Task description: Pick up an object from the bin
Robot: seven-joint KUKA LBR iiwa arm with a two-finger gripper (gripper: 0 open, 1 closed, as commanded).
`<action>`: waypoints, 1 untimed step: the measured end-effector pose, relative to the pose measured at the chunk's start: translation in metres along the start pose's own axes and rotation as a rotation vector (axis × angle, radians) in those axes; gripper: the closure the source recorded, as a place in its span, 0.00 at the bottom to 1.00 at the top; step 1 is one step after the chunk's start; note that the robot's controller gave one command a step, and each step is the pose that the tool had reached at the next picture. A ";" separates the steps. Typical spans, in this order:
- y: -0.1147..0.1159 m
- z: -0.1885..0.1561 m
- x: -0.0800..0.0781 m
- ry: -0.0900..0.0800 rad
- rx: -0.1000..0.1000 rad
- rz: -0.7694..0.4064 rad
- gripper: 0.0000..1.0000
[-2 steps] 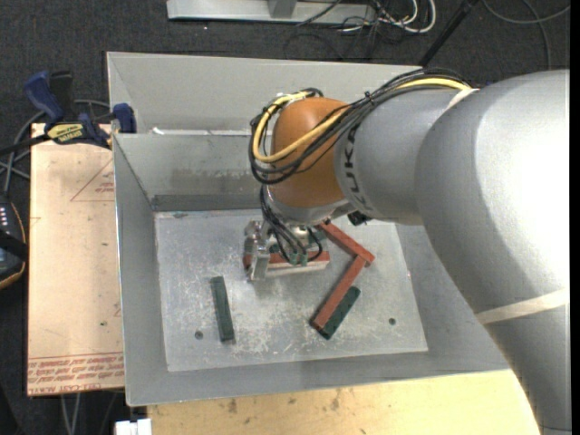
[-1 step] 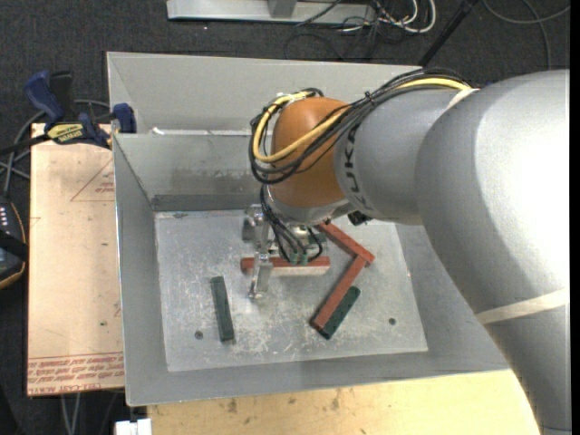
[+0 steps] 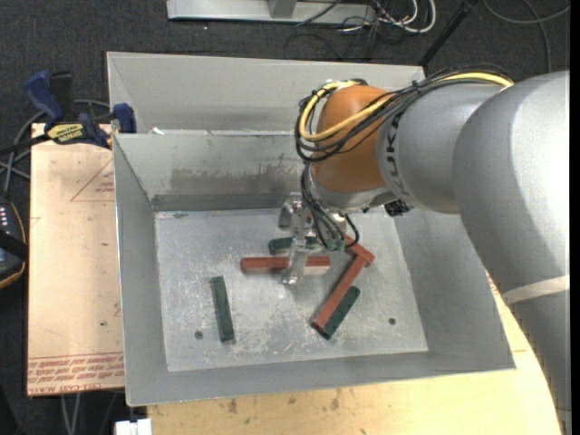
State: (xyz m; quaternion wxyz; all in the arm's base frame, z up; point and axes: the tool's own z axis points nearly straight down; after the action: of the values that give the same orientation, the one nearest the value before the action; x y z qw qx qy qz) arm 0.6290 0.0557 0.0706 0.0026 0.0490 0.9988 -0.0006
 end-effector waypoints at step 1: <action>0.004 0.000 0.001 0.002 -0.002 -0.006 1.00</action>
Offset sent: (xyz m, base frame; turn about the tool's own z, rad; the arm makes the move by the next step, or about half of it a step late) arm 0.0000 0.0000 0.0000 0.0000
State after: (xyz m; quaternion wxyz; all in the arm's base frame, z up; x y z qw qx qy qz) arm 0.6280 0.0602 0.0703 0.0014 0.0461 0.9989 0.0007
